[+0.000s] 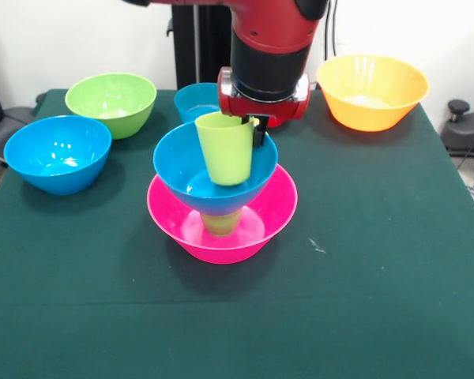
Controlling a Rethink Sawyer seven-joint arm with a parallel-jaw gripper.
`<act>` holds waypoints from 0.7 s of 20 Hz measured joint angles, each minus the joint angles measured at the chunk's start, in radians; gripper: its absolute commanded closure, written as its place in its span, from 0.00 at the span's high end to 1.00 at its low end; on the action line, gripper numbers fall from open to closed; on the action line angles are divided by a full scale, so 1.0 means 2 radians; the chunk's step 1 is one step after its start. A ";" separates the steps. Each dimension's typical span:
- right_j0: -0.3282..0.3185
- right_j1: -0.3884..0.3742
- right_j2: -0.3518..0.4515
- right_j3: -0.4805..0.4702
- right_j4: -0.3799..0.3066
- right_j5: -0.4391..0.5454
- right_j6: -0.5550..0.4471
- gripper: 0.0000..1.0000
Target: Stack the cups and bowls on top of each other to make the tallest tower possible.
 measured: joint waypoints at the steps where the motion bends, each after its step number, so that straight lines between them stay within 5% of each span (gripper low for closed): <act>1: 0.000 0.002 0.000 0.000 0.000 -0.001 0.000 0.00; 14: 0.001 0.012 0.001 -0.005 -0.002 -0.004 0.000 0.00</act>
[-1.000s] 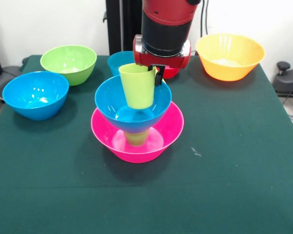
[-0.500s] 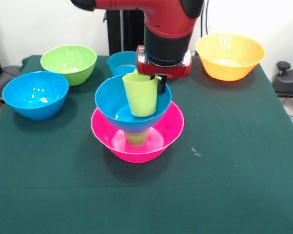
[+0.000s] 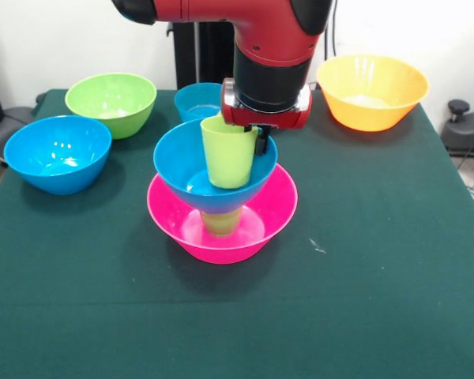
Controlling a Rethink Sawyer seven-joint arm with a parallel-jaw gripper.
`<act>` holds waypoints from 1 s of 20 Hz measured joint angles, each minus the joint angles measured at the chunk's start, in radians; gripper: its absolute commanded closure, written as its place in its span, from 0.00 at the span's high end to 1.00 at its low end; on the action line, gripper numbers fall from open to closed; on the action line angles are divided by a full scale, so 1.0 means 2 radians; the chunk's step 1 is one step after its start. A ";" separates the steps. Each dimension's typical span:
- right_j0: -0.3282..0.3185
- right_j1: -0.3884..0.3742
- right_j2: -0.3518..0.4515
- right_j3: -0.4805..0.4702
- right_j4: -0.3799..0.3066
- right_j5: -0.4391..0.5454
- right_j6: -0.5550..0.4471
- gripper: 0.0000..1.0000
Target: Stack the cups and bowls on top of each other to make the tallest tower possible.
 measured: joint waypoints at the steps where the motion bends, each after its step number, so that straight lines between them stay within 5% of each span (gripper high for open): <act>1: 0.000 0.000 0.000 0.000 0.000 0.000 0.000 0.00; 20: 0.000 -0.008 0.000 0.000 -0.003 0.000 0.000 0.00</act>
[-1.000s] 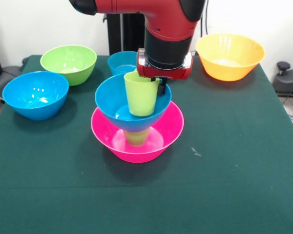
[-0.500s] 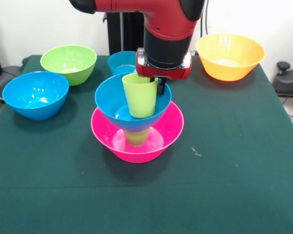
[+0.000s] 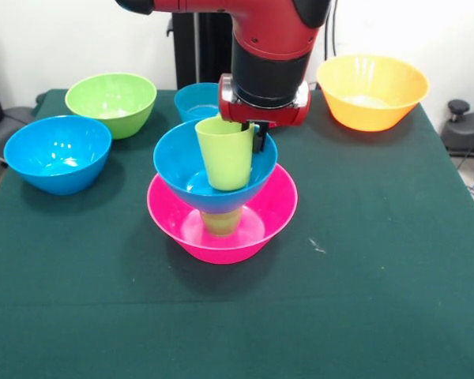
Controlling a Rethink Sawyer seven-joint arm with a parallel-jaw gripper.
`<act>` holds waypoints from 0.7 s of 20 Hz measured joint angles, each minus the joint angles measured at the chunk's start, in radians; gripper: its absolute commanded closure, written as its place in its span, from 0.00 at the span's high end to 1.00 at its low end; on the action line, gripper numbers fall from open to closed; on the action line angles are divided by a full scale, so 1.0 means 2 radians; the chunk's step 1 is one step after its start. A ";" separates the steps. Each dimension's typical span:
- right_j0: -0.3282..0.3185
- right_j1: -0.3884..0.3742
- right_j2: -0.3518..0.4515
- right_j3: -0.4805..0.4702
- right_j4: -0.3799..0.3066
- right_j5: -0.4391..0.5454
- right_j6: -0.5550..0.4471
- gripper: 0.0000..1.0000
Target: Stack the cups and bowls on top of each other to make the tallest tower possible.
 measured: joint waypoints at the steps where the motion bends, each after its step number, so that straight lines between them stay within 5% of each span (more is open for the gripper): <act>1: 0.000 -0.001 0.000 0.000 0.000 0.000 0.000 0.00; 14: 0.000 -0.003 0.000 -0.002 0.000 0.000 0.000 0.00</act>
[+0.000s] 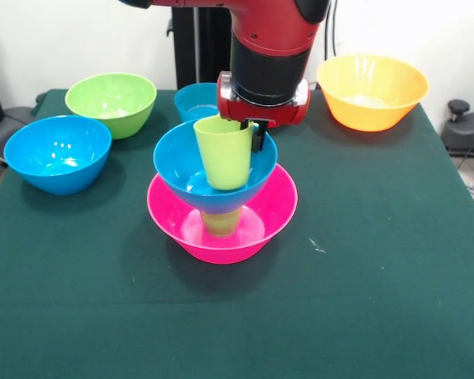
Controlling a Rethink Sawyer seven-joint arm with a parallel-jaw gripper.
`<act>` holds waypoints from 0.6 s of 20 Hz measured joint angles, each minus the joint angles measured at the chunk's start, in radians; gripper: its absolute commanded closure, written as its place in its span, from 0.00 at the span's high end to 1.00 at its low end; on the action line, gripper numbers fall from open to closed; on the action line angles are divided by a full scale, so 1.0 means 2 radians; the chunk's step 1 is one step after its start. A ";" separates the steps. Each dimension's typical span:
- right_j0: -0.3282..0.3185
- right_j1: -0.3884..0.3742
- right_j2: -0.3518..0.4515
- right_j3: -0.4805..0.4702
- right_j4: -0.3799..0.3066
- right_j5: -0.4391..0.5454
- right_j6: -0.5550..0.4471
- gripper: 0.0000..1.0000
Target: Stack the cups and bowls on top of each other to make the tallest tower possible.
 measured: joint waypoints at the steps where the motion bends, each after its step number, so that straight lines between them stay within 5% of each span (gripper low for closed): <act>1: 0.000 0.000 0.000 -0.001 0.000 0.000 0.000 0.00; 12: 0.001 0.004 0.000 -0.010 0.000 0.000 0.000 0.00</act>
